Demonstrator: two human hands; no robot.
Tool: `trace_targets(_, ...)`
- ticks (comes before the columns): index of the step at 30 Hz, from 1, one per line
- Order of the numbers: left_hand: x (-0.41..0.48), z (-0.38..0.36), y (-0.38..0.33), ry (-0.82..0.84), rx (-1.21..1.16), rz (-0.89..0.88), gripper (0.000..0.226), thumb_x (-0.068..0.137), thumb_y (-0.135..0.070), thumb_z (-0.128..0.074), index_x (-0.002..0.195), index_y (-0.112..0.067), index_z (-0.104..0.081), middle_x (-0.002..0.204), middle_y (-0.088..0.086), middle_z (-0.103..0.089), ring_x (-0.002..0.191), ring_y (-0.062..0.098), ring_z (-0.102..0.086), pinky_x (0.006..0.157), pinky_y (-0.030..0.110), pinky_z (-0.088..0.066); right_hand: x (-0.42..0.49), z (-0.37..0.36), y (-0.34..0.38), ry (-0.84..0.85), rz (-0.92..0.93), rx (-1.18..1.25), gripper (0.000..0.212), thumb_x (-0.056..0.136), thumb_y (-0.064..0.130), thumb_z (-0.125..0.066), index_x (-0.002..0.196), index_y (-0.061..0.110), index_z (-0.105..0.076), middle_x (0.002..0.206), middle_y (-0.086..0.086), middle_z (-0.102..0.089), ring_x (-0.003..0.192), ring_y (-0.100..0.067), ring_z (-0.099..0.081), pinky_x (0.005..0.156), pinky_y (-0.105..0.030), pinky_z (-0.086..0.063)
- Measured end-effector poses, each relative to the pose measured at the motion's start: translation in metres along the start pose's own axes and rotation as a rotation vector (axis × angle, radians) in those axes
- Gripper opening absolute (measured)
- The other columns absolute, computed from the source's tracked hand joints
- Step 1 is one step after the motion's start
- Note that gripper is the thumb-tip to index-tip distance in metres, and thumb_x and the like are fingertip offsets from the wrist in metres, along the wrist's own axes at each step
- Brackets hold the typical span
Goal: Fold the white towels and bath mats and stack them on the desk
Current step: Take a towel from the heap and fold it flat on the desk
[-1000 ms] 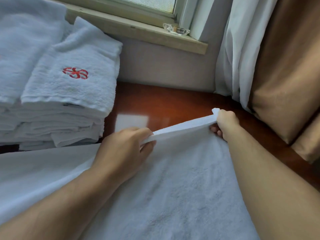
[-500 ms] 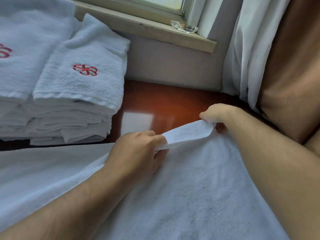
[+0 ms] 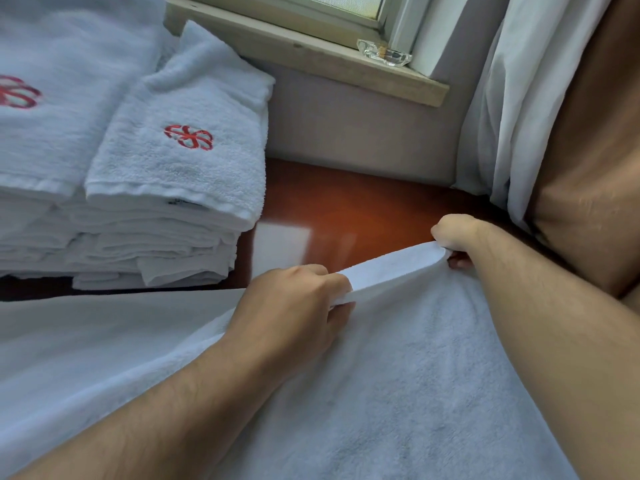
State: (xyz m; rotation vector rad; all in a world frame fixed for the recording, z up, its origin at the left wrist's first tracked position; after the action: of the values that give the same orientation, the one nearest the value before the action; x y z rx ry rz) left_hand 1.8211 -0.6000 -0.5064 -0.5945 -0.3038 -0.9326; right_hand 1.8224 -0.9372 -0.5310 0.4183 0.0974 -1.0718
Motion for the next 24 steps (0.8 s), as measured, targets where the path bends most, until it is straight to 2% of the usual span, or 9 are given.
trace_targets(3, 0.000, 0.000, 0.001, -0.005, 0.003, 0.010, 0.025, 0.094, -0.047, -0.053, 0.091, -0.024, -0.063, 0.073, -0.005, -0.050, 0.067, 0.024, -0.055, 0.052, 0.031, -0.037, 0.005, 0.012, 0.003, -0.100, 0.085, 0.121, 0.022, 0.099, 0.005, -0.044, 0.078, 0.005, -0.052, 0.087, -0.019, -0.061, 0.066, -0.030, -0.061, 0.052, -0.030, -0.051)
trace_targets(5, 0.001, -0.001, -0.001, 0.000, 0.016, 0.001, 0.025, 0.094, -0.047, -0.052, 0.094, -0.024, -0.063, 0.075, -0.006, -0.051, 0.070, 0.023, -0.057, 0.053, 0.031, -0.031, 0.003, 0.033, -0.003, -0.285, 0.149, 0.214, 0.016, 0.098, 0.010, -0.044, 0.087, 0.004, -0.055, 0.099, -0.020, -0.061, 0.086, -0.037, -0.064, 0.069, -0.037, -0.054)
trace_targets(8, 0.002, 0.005, -0.004, -0.030, 0.014, -0.022, 0.020, 0.092, -0.042, -0.058, 0.090, -0.024, -0.067, 0.071, -0.007, -0.049, 0.066, 0.025, -0.057, 0.053, 0.030, -0.027, -0.013, 0.062, -0.013, -0.526, 0.159, 0.405, 0.022, 0.098, 0.005, -0.047, 0.109, 0.001, -0.065, 0.112, -0.019, -0.064, 0.105, -0.039, -0.062, 0.079, -0.039, -0.051)
trace_targets(10, 0.002, 0.013, -0.010, -0.073, -0.009, -0.069, 0.015, 0.089, -0.035, -0.063, 0.083, -0.023, -0.070, 0.066, -0.005, -0.052, 0.059, 0.028, -0.055, 0.049, 0.028, -0.031, -0.021, 0.071, -0.041, -0.588, 0.090, 0.859, 0.025, 0.098, 0.011, -0.045, 0.110, 0.002, -0.066, 0.116, -0.021, -0.067, 0.107, -0.039, -0.064, 0.086, -0.041, -0.054)
trace_targets(13, 0.001, 0.024, -0.020, -0.127, -0.035, -0.160, 0.021, 0.089, -0.035, -0.057, 0.079, -0.022, -0.070, 0.063, -0.004, -0.055, 0.053, 0.027, -0.052, 0.043, 0.028, -0.037, -0.036, 0.055, -0.092, -0.512, -0.007, 1.553, 0.022, 0.099, 0.016, -0.042, 0.092, 0.012, -0.063, 0.096, -0.007, -0.070, 0.082, -0.023, -0.073, 0.063, -0.032, -0.060)
trace_targets(15, -0.001, 0.021, -0.025, -0.074, -0.032, -0.212, 0.028, 0.090, -0.041, -0.050, 0.081, -0.023, -0.069, 0.065, -0.006, -0.058, 0.054, 0.025, -0.054, 0.043, 0.030, -0.041, -0.051, 0.037, -0.118, -0.490, -0.020, 1.460, 0.020, 0.096, 0.018, -0.046, 0.085, 0.015, -0.062, 0.082, -0.002, -0.069, 0.070, -0.019, -0.070, 0.053, -0.027, -0.056)
trace_targets(19, -0.013, -0.004, -0.036, 0.104, 0.084, -0.251, 0.022, 0.092, -0.040, -0.049, 0.087, -0.023, -0.062, 0.075, -0.005, -0.061, 0.062, 0.027, -0.058, 0.048, 0.031, -0.039, -0.061, 0.020, -0.149, -0.492, 0.025, 0.885, 0.026, 0.074, 0.032, -0.052, 0.060, 0.012, -0.061, 0.055, 0.002, -0.068, 0.056, -0.026, -0.068, 0.059, -0.038, -0.054)
trace_targets(21, -0.014, -0.011, -0.040, 0.179, 0.155, -0.194, 0.020, 0.096, -0.040, -0.048, 0.089, -0.024, -0.059, 0.081, -0.003, -0.063, 0.068, 0.028, -0.058, 0.052, 0.032, -0.031, -0.063, 0.016, -0.142, -0.432, 0.093, 0.775, 0.029, 0.075, 0.035, -0.049, 0.059, 0.013, -0.058, 0.061, -0.003, -0.072, 0.053, -0.021, -0.069, 0.058, -0.039, -0.055)
trace_targets(24, -0.014, -0.008, -0.040, 0.224, 0.237, 0.035, 0.021, 0.098, -0.039, -0.045, 0.087, -0.026, -0.056, 0.078, -0.003, -0.056, 0.070, 0.027, -0.054, 0.051, 0.032, -0.025, -0.069, 0.022, -0.137, -0.473, 0.158, 0.771, 0.010, 0.071, 0.030, -0.052, 0.068, 0.020, -0.050, 0.074, -0.007, -0.073, 0.061, -0.023, -0.072, 0.050, -0.037, -0.056)
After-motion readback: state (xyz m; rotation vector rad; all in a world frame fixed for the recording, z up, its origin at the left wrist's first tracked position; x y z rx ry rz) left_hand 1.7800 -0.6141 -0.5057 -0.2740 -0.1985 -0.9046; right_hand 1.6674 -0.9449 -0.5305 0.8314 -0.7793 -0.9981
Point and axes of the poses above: each hand's wrist, its own x-axis towards the middle knuckle, its own z-axis out of the back of the hand, y = z × x, the point moved 9 cm from there along x, towards the middle knuckle
